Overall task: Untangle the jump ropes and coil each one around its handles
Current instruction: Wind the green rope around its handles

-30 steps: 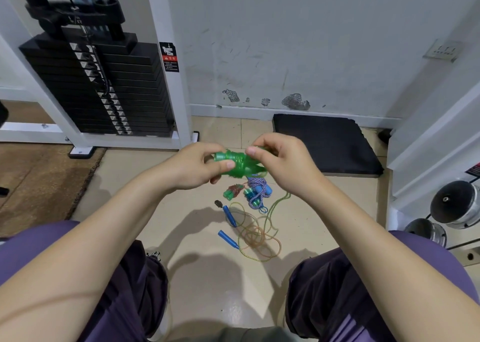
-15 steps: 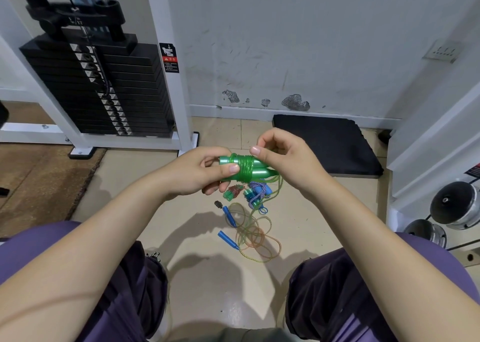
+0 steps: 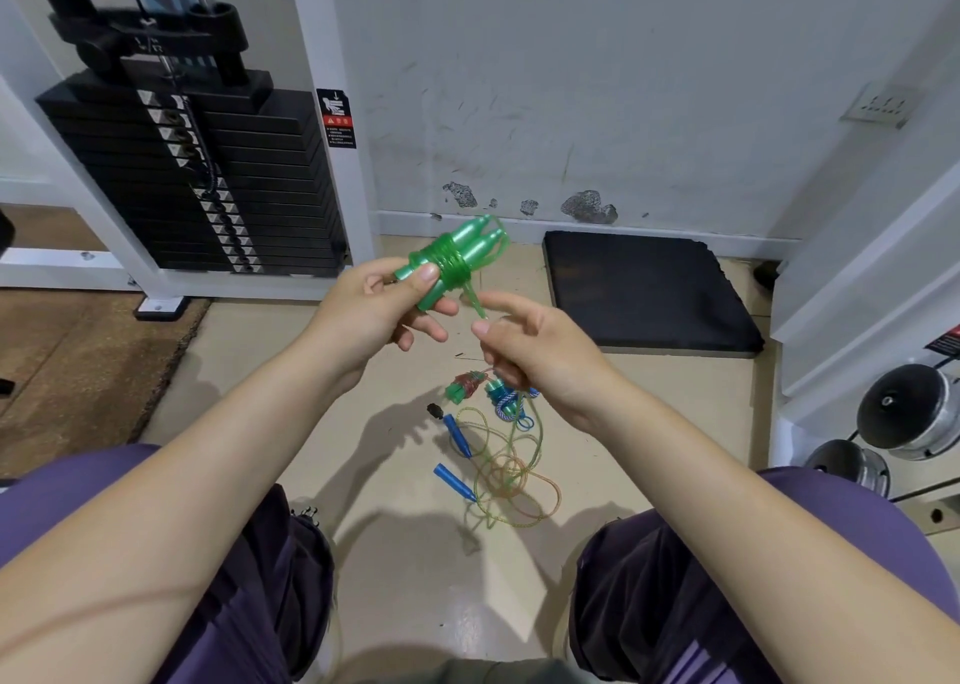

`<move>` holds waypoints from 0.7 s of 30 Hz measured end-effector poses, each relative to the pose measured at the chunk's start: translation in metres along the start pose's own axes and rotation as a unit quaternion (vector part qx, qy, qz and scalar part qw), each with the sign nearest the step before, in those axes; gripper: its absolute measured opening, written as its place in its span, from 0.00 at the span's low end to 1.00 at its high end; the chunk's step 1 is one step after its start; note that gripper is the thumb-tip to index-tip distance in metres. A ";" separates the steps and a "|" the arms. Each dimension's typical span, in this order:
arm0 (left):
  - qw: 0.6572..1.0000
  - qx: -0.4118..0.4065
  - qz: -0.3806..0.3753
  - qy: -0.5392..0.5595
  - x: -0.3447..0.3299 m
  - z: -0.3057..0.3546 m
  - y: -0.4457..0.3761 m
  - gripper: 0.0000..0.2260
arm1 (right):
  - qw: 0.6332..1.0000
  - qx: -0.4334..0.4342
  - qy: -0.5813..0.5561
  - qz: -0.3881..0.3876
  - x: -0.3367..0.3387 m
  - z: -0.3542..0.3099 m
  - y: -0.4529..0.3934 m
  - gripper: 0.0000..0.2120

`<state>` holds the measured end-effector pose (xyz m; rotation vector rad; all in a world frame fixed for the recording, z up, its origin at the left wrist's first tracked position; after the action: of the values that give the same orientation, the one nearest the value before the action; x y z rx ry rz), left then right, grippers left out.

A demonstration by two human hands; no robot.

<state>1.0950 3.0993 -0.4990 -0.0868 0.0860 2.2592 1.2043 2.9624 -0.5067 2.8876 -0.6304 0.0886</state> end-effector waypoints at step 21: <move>0.992 0.035 0.119 0.018 0.013 -0.005 -0.002 0.11 | 0.958 0.019 0.284 0.018 -0.008 0.005 -0.004 0.17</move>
<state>1.0891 3.1101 -0.5047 -0.0839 0.2038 2.4913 1.1985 2.9688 -0.5127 2.6784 -0.5650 0.9025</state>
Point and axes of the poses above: each hand's wrist, its own y-axis away from the middle knuckle, its own x-axis out of the back of the hand, z = x × y, the point moved 4 cm from there along -y, towards the middle knuckle, and after that the axes turned 4 degrees about y, right-handed, at the moved point
